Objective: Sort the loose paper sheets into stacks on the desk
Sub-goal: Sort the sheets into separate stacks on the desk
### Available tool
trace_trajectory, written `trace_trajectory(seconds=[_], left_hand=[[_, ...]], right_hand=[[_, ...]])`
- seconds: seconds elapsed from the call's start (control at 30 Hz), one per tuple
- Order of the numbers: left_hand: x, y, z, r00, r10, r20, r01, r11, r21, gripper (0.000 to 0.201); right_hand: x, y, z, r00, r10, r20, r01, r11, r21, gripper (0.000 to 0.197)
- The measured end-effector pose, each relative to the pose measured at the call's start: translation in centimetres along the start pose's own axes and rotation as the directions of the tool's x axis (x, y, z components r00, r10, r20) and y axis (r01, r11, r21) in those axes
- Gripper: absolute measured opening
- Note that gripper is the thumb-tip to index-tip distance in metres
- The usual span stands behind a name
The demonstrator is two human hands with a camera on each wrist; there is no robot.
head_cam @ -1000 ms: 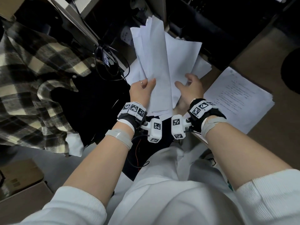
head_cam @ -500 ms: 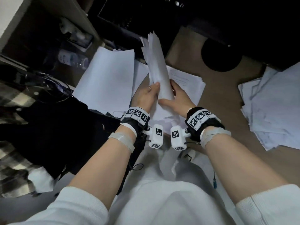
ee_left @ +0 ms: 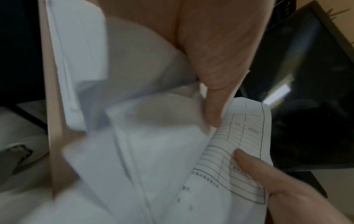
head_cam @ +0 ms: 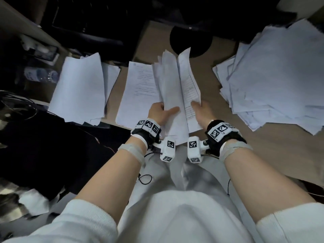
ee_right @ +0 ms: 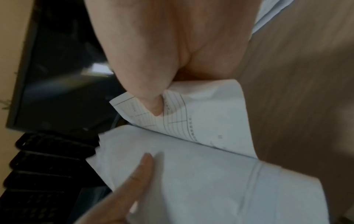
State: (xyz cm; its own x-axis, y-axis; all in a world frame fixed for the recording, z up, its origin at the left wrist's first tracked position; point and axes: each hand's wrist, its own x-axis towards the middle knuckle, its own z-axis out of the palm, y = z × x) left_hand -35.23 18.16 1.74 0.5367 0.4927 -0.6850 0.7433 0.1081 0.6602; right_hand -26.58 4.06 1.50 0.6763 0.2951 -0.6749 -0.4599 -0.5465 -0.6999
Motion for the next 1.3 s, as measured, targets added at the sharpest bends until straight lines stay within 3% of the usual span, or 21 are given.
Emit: trace_trajectory(seconds=[0.1, 0.23, 0.3, 0.4, 0.53, 0.77, 0.87, 1.07, 1.2, 1.3], left_hand=[[-0.4, -0.1, 1.9, 0.994, -0.040, -0.101, 0.040, 0.999, 0.005, 0.029], [0.0, -0.5, 2.6, 0.991, -0.048, -0.125, 0.058, 0.995, 0.080, 0.038], [0.5, -0.9, 2.9, 0.991, -0.050, -0.121, 0.062, 0.993, 0.098, 0.040], [1.9, -1.3, 3.1, 0.995, -0.023, -0.092, 0.035, 0.991, 0.131, 0.052], [4.4, -2.3, 2.3, 0.994, -0.060, -0.087, 0.071, 0.988, 0.136, 0.034], [6.9, -4.5, -2.7, 0.984, -0.144, -0.108, 0.154, 0.983, 0.095, 0.032], [7.4, -4.8, -4.7, 0.988, -0.130, -0.078, 0.138, 0.985, 0.102, 0.034], [7.9, -3.9, -6.1, 0.995, -0.071, -0.066, 0.077, 0.992, 0.098, 0.033], [7.3, -2.8, -6.7, 0.993, 0.014, -0.115, -0.001, 0.994, 0.108, 0.035], [6.1, -1.5, -6.5, 0.986, 0.071, -0.149, -0.045, 0.984, 0.171, 0.042]], right_hand=[[0.5, 2.4, -2.2, 0.994, 0.081, -0.077, -0.082, 0.997, -0.012, 0.028], [1.0, 5.8, -4.6, 0.957, 0.129, -0.260, -0.155, 0.984, -0.084, 0.035], [1.6, 7.0, -5.0, 0.947, 0.204, -0.247, -0.233, 0.968, -0.095, 0.030], [1.8, 6.9, -4.6, 0.948, 0.231, -0.217, -0.257, 0.962, -0.096, 0.044], [2.9, 6.1, -3.2, 0.953, 0.226, -0.204, -0.252, 0.961, -0.113, 0.030], [5.4, 6.6, 1.1, 0.945, 0.246, -0.214, -0.276, 0.954, -0.121, 0.017], [5.3, 5.2, 3.1, 0.930, 0.268, -0.252, -0.310, 0.939, -0.146, 0.023], [3.3, 3.9, 2.0, 0.829, 0.350, -0.436, -0.487, 0.835, -0.254, 0.034], [3.5, 4.0, 2.3, 0.852, 0.273, -0.447, -0.403, 0.887, -0.227, 0.037], [2.6, 2.9, 3.0, 0.871, 0.210, -0.445, -0.337, 0.914, -0.227, 0.067]])
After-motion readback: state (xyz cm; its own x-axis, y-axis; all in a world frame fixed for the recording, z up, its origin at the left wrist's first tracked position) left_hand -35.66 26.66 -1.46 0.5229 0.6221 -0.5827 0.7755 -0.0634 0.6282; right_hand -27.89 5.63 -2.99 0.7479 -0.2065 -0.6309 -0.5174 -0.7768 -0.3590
